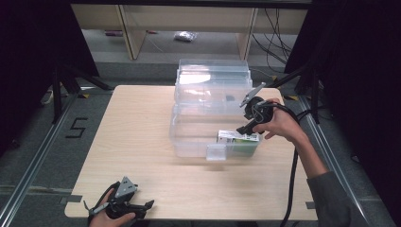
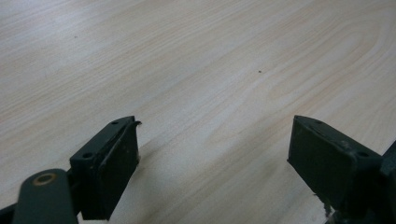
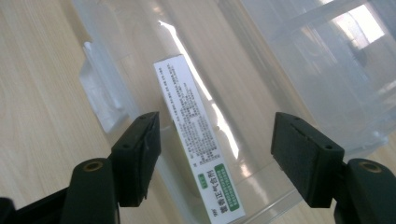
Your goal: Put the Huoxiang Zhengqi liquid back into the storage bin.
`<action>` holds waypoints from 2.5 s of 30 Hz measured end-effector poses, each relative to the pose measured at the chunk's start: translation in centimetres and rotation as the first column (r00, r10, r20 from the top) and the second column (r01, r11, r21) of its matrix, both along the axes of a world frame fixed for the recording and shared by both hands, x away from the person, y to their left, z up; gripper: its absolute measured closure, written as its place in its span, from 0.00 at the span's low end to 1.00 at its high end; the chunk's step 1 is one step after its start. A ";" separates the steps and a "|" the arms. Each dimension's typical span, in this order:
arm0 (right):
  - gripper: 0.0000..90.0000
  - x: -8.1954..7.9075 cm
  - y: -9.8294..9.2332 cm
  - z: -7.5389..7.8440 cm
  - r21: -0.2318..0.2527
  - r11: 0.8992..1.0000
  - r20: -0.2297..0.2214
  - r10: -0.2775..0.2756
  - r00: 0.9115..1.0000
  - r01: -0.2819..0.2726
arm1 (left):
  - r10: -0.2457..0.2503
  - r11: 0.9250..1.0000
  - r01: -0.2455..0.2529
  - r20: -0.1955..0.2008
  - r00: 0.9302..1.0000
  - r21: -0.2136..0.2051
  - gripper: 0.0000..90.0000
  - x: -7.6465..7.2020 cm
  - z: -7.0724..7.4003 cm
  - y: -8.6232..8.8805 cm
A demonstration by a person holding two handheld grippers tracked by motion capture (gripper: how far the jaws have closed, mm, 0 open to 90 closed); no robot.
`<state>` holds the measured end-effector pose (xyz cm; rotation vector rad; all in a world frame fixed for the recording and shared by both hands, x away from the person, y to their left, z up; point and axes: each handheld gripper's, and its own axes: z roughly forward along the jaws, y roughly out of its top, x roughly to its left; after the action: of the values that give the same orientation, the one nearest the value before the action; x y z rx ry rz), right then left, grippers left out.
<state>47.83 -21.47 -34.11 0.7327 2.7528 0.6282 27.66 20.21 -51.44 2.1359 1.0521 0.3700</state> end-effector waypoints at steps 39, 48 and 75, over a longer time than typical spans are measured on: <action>0.26 -7.7 0.1 -2.4 0.243 0.968 0.080 -0.085 0.993 0.063 | -0.018 1.000 0.018 -0.006 1.000 0.010 0.17 0.0 0.1 0.1; 0.25 -9.1 0.4 -3.5 0.253 0.966 0.055 -0.069 0.996 0.053 | -0.016 1.000 0.017 -0.007 1.000 0.011 0.17 0.0 0.2 0.2; 0.23 -12.5 1.6 -7.5 0.283 0.958 0.017 -0.058 0.998 0.051 | -0.024 1.000 0.024 -0.007 1.000 0.020 0.17 -0.1 0.2 0.2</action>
<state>35.36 -19.90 -41.62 0.8494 2.6383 1.0263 27.61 20.37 -51.23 2.1666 1.0297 0.3639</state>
